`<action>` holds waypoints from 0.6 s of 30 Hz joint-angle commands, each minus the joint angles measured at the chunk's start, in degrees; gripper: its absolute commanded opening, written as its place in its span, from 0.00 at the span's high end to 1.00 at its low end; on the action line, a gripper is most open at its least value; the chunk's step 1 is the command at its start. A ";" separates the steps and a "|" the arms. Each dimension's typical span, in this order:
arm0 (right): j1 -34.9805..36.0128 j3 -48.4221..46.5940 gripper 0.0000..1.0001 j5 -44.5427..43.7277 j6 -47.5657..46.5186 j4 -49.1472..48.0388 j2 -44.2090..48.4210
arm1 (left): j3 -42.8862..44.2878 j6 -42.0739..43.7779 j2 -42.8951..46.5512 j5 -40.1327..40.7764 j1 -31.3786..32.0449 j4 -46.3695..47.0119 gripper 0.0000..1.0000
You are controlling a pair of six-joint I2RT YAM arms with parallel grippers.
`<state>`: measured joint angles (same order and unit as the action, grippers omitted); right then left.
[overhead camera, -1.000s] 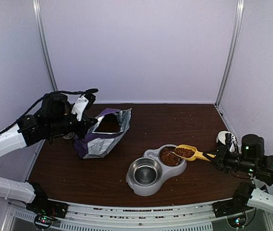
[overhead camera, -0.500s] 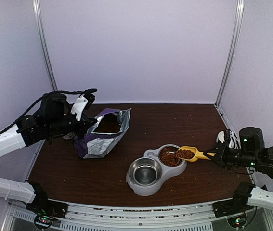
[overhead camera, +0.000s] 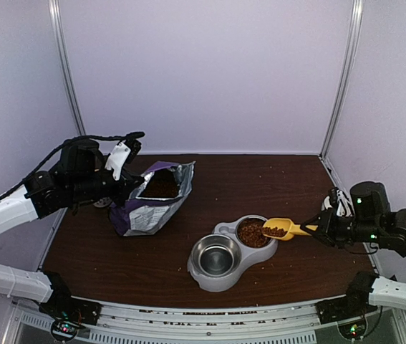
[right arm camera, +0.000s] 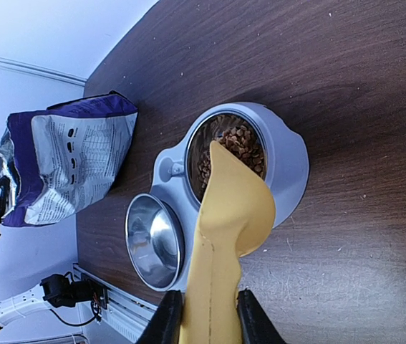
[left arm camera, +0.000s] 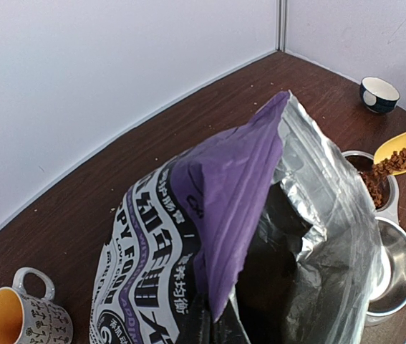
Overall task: Serve the pet food
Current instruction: Place the pet food in the pet food bowl.
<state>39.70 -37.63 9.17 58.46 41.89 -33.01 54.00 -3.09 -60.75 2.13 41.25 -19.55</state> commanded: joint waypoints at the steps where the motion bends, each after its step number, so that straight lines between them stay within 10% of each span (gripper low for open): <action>1: -0.42 -3.37 1.00 0.93 -2.21 -0.25 -1.03 | 0.25 -0.08 0.89 0.47 -0.28 0.57 1.00; 18: 0.77 -14.46 1.00 -1.01 -13.14 9.24 -10.11 | 0.30 0.01 1.15 0.51 -0.30 0.57 1.00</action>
<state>39.81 -48.53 9.82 49.30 48.12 -41.56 54.02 -3.09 -60.64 2.13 41.25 -19.59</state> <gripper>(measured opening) 0.200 0.005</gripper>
